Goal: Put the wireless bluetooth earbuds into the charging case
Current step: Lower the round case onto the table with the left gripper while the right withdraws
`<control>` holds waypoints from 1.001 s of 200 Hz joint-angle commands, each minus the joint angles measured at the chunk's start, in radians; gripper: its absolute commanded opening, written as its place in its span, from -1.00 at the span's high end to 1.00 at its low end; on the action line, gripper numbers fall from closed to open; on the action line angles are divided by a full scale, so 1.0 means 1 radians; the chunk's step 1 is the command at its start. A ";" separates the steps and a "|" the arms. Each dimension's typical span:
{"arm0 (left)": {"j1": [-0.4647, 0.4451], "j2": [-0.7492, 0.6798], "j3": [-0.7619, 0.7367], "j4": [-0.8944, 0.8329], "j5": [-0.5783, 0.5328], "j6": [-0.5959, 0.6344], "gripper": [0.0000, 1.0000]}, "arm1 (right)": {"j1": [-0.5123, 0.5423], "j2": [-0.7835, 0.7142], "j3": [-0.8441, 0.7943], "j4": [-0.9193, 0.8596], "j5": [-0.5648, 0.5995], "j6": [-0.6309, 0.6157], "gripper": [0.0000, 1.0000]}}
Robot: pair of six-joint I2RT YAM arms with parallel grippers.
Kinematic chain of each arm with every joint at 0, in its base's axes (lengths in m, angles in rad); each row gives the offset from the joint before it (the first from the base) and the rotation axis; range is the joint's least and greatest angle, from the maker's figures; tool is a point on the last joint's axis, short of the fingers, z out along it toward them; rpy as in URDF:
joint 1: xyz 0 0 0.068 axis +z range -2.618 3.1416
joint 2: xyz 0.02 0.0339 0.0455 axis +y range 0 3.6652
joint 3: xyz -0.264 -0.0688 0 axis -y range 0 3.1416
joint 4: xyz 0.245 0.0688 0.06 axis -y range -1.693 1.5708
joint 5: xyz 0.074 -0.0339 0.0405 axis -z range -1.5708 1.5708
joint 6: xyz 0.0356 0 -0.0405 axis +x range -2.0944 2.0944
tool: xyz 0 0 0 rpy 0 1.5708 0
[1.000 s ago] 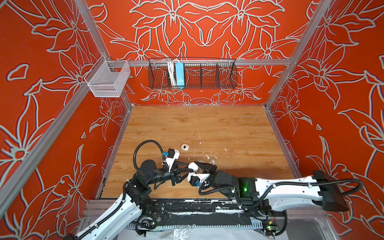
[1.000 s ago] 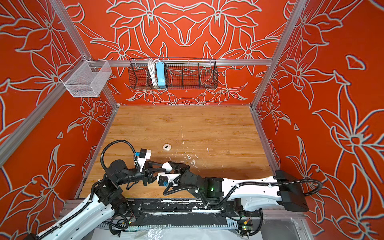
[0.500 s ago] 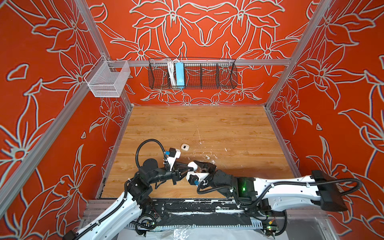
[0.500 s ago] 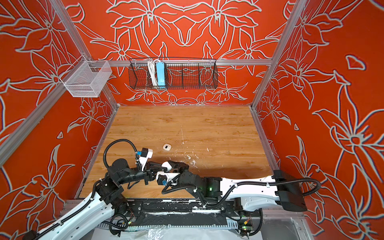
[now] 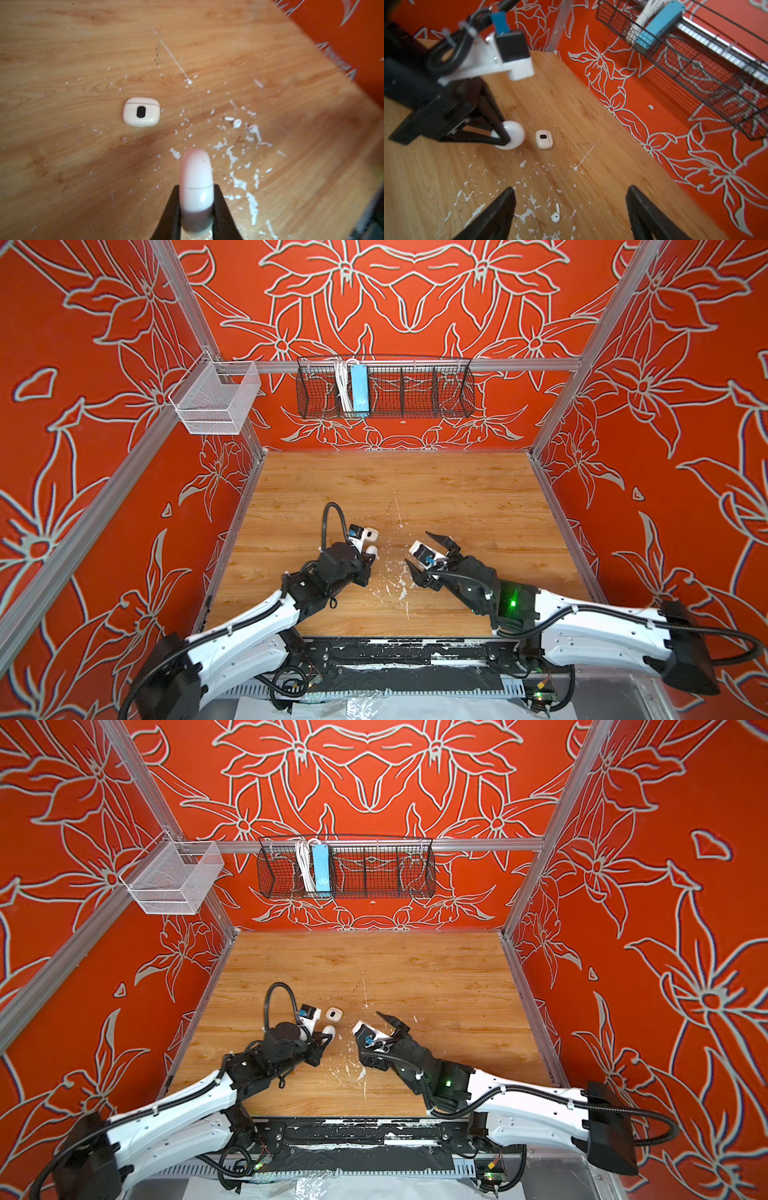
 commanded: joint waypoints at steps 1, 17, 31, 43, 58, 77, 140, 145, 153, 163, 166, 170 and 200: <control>-0.086 0.175 0.081 0.004 -0.272 0.047 1.00 | -0.038 -0.034 0.000 -0.084 0.058 0.146 -0.76; -0.142 0.336 0.144 0.008 -0.365 0.059 1.00 | -0.072 -0.043 0.017 -0.154 0.108 0.218 -0.77; -0.160 0.460 0.190 0.018 -0.385 0.073 1.00 | -0.107 -0.051 0.033 -0.214 0.133 0.282 -0.77; -0.167 0.536 0.225 0.016 -0.394 0.077 1.00 | -0.138 -0.058 0.043 -0.263 0.134 0.329 -0.79; -0.186 0.588 0.257 0.006 -0.417 0.081 1.00 | -0.180 -0.073 0.049 -0.310 0.126 0.374 -0.80; -0.210 0.626 0.276 0.010 -0.434 0.111 1.00 | -0.228 -0.094 0.049 -0.358 0.126 0.428 -0.81; -0.246 0.748 0.334 -0.027 -0.452 0.165 1.00 | -0.311 -0.195 0.022 -0.413 0.090 0.505 -0.81; -0.247 0.745 0.331 -0.025 -0.433 0.177 1.00 | -0.312 -0.199 0.021 -0.417 0.091 0.507 -0.81; -0.248 0.745 0.327 -0.021 -0.403 0.194 1.00 | -0.314 -0.206 0.023 -0.421 0.092 0.510 -0.80; -0.248 0.751 0.328 -0.030 -0.381 0.210 1.00 | -0.316 -0.212 0.022 -0.425 0.086 0.514 -0.80; -0.248 0.756 0.329 -0.035 -0.379 0.213 1.00 | -0.317 -0.215 0.023 -0.425 0.085 0.514 -0.80; -0.249 0.764 0.335 -0.042 -0.380 0.215 1.00 | -0.317 -0.218 0.022 -0.423 0.081 0.516 -0.79; -0.254 0.833 0.400 -0.123 -0.380 0.208 1.00 | -0.317 -0.240 0.023 -0.423 0.056 0.527 -0.77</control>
